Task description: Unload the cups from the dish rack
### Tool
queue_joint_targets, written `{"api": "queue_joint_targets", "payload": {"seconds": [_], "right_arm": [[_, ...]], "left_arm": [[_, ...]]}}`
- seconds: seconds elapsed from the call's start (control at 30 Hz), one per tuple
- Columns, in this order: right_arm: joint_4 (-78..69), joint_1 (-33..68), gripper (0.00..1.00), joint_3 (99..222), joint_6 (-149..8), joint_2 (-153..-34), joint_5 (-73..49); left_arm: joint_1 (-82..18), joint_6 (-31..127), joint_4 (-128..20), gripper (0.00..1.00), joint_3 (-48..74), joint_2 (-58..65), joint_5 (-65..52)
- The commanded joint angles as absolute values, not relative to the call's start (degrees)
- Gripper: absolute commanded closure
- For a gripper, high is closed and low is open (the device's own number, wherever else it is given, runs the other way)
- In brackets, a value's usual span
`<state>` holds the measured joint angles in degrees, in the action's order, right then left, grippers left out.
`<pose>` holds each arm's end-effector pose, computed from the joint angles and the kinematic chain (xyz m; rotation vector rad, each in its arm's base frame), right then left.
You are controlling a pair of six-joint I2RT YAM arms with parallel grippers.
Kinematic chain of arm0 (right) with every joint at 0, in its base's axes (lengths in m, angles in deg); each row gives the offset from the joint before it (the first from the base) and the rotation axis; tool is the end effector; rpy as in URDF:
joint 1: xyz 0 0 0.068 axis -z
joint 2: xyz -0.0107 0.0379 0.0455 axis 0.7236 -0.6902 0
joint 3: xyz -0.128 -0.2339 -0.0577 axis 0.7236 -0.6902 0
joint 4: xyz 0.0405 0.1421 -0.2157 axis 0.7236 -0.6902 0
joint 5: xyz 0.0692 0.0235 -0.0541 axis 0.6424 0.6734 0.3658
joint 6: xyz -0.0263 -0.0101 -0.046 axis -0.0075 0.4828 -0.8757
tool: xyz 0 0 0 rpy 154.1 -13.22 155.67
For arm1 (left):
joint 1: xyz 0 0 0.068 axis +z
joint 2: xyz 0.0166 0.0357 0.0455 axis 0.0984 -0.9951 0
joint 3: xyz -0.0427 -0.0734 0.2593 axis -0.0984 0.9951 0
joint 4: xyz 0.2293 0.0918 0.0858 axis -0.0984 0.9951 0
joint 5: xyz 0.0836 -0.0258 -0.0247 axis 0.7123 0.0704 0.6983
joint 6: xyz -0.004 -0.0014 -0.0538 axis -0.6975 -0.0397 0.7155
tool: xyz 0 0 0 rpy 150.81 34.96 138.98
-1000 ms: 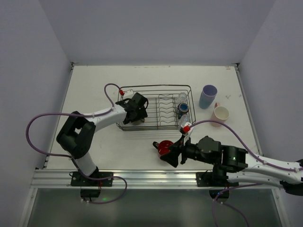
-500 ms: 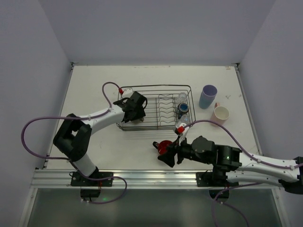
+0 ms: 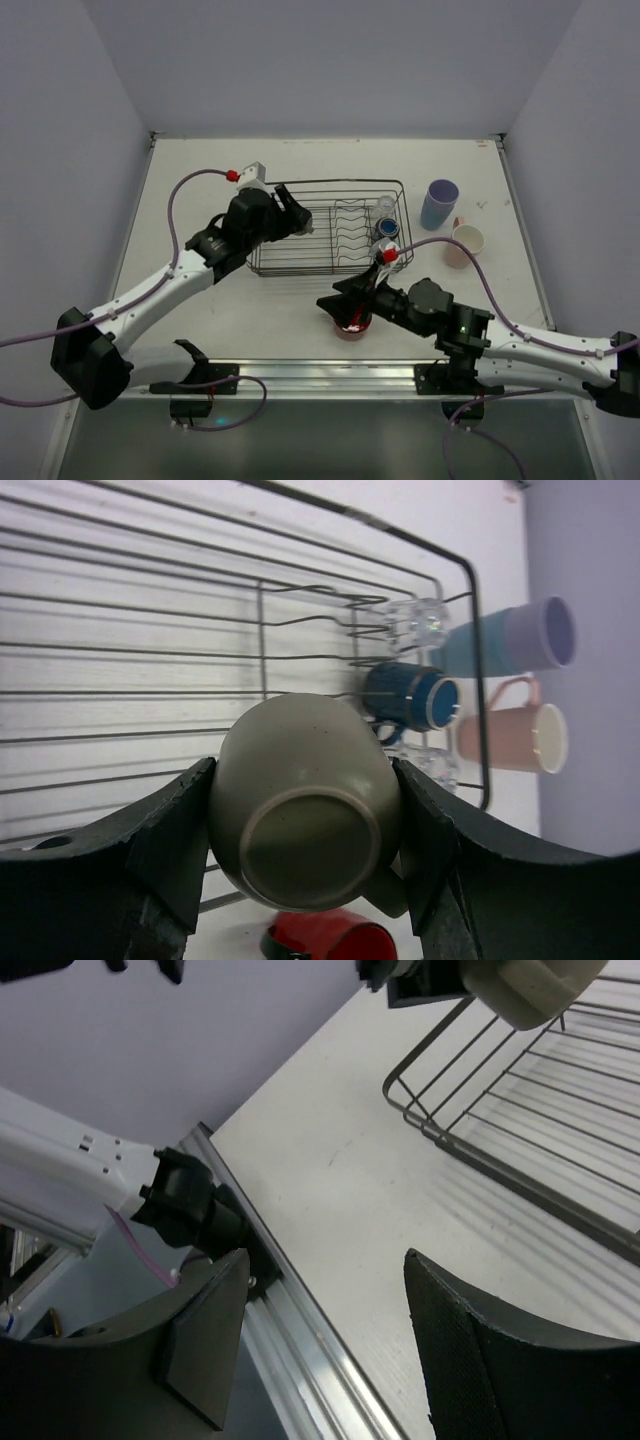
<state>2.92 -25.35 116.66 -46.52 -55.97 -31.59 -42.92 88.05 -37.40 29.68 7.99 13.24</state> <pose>0.0661 0.1768 0.2937 -0.4632 1.7363 1.1664 0.2281 -0.1646 0.3009 -0.3923 2.1307 -0.7164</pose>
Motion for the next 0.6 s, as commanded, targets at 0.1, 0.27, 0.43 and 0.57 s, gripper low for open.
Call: {"api": "queue_joint_targets", "payload": {"seconds": [0.1,0.27,0.43,0.57], "right_arm": [[21.13,-11.33,0.34,114.69,-45.62,-57.44,-17.97],[25.88,-9.11,0.34,116.79,-47.90,-59.20,-9.43],[26.59,-7.44,0.35,117.06,-48.52,-60.69,-8.02],[27.82,-7.35,0.35,115.21,-48.61,-59.46,-9.60]], "left_arm": [[-43.00,91.00,-54.00,0.88,35.08,16.55,-0.15],[-42.91,94.61,-63.67,0.88,40.88,20.78,-6.23],[-42.82,100.85,-72.21,0.88,45.45,22.54,-12.99],[-42.82,104.19,-76.52,0.88,47.48,24.30,-14.76]]}}
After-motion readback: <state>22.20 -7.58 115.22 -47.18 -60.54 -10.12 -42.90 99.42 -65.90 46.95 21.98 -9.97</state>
